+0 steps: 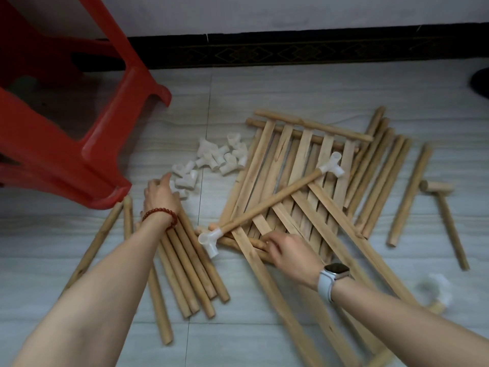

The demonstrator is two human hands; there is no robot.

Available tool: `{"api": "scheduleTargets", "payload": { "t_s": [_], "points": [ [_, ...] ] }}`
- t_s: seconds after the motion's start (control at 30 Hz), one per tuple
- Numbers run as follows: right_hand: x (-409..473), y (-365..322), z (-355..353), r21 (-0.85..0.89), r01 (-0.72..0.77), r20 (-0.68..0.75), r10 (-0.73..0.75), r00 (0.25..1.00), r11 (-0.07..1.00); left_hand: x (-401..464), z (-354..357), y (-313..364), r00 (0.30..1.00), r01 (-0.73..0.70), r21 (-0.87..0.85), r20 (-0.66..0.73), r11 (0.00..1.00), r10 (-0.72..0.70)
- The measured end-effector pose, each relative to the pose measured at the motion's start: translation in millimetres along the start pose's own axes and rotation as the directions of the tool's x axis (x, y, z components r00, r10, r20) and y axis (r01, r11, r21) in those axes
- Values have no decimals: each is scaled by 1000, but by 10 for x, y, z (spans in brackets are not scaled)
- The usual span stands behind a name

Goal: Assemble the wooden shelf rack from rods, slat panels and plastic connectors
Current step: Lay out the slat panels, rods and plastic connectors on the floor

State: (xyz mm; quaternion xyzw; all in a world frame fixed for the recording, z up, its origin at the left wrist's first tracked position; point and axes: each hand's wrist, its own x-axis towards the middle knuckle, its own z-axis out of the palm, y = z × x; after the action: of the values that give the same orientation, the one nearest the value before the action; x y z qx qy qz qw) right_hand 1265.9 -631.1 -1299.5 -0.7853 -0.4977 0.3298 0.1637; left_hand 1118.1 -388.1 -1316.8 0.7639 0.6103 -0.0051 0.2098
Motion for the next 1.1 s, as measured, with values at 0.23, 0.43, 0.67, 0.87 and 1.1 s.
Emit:
{"api": "scheduleTargets", "payload": {
  "t_s": [0.23,0.43,0.67,0.87,1.1],
  "points": [
    [-106,147,6,-11,54,-31,-54,998,998,-5,43,-55,983,25,-79,-182,997,-40],
    [-606,247,13,-142,189,161,-166,973,972,-492,-205,-3,899,-286,-203,-394,936,189],
    [-1292,462,207,-459,479,490,-237,839,748,-1279,-386,309,946,-303,-422,-242,854,216],
    [-1556,468,338,-552,480,518,-171,838,681,-1965,-117,348,941,-39,-765,188,643,281],
    [-1621,419,279,-536,528,615,-125,779,659,-2173,-56,237,935,203,-793,331,574,127]
  ]
}}
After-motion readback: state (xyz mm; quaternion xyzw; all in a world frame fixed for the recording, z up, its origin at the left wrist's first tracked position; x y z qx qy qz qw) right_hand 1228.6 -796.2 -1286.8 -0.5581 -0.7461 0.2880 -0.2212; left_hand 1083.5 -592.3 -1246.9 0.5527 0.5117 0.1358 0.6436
